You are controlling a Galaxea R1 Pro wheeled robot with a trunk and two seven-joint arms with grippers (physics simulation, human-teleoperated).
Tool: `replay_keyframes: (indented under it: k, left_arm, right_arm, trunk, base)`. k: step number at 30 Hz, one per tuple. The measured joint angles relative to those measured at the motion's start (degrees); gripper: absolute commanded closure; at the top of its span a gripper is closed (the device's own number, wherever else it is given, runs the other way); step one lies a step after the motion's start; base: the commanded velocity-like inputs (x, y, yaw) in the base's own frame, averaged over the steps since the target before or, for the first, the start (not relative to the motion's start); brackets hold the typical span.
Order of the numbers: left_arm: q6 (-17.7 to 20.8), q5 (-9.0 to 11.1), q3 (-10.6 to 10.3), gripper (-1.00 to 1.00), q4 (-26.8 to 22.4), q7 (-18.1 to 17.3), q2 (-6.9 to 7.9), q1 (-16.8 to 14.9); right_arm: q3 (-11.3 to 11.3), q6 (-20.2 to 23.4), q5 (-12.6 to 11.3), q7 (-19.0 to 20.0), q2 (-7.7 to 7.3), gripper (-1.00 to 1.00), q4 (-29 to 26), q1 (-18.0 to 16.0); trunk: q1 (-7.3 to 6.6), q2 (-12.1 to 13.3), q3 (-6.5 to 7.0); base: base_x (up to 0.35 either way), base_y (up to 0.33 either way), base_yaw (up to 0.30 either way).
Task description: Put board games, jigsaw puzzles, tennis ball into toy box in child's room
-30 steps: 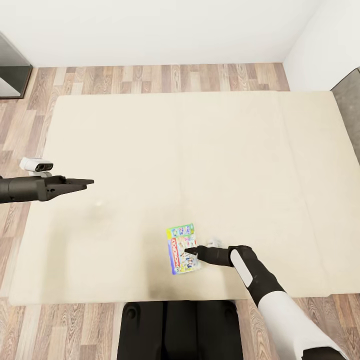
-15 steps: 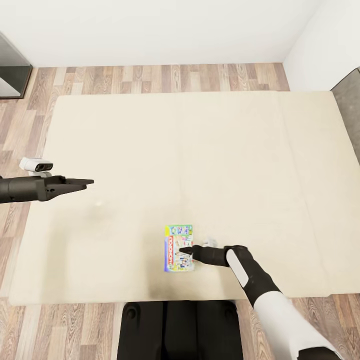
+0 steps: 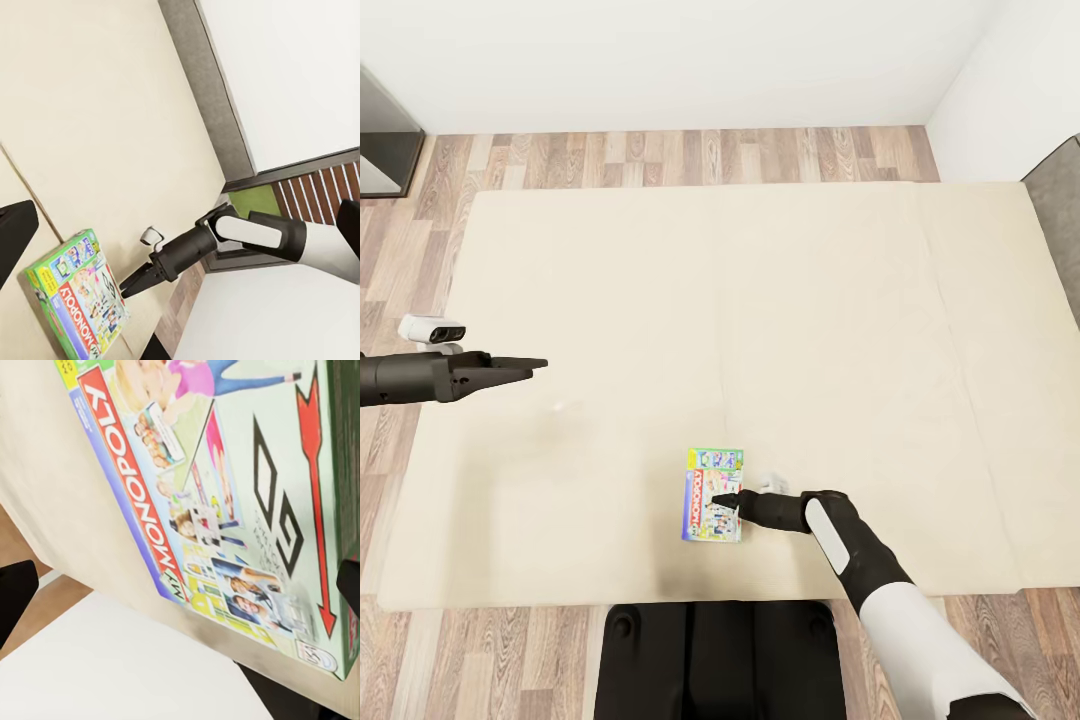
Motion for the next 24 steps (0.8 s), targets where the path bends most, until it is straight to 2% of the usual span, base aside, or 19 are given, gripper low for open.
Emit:
replay_keyframes:
  k: [12, 24]
  left_arm:
    - [0.00, -0.05, 0.00, -1.00, 0.00, 0.08, 0.00, 0.05]
    - [-0.09, -0.06, 0.00, -1.00, -0.02, 0.07, 0.00, 0.03]
  right_arm:
    - [-0.02, 0.11, 0.15, -0.79, -0.12, -1.00, -0.30, 0.01]
    - [-0.10, -0.13, 0.07, -1.73, -0.85, -1.00, -0.51, 0.02]
  trunk:
    - [0.00, 0.00, 0.00]
    - [0.00, 0.00, 0.00]
  base:
    - [0.000, 0.000, 0.000]
    - [0.000, 0.000, 0.000]
